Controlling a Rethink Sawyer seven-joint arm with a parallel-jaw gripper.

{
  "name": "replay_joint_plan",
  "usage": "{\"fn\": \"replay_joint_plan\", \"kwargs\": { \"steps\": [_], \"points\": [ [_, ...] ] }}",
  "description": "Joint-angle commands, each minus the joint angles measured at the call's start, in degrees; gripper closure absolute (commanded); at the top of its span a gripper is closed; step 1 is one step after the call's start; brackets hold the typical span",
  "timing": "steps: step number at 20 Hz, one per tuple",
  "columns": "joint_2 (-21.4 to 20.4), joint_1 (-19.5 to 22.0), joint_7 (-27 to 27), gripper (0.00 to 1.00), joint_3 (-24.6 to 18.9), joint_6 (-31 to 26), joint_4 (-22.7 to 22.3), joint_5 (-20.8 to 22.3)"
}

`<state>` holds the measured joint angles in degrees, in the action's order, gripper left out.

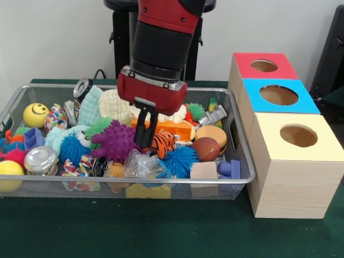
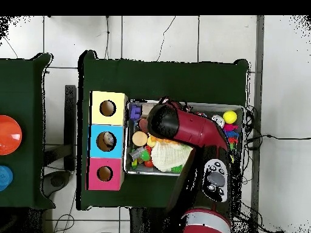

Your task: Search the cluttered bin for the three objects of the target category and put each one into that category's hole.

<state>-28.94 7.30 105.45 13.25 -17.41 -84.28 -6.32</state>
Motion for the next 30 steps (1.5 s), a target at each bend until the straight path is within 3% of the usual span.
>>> {"fn": "replay_joint_plan", "kwargs": {
  "steps": [1,3,6,8,11,13,15,19,26,30],
  "points": [
    [2.6,-1.86,17.88,1.0,3.62,-7.7,-3.85,-4.85],
    [2.75,-3.32,17.81,1.0,6.56,-11.65,-2.31,-5.17],
    [0.42,-1.51,17.48,1.0,3.54,-13.24,-4.08,-8.51],
    [2.35,-4.69,18.13,1.0,8.84,-17.78,-0.69,-7.45],
    [2.26,-5.75,19.28,1.0,11.18,-23.14,1.05,-8.17],
    [0.58,-5.33,19.39,1.0,10.2,-20.96,-0.33,-9.65],
    [-0.14,-6.02,21.11,1.0,11.15,-23.48,-0.66,-10.96],
    [1.02,-4.97,20.59,1.0,9.45,-22.48,-1.36,-13.23],
    [2.73,-4.99,18.88,1.0,7.96,-22.56,1.83,-13.74],
    [3.16,-4.99,15.79,1.0,8.11,-19.42,3.84,-11.49]
  ]
}}
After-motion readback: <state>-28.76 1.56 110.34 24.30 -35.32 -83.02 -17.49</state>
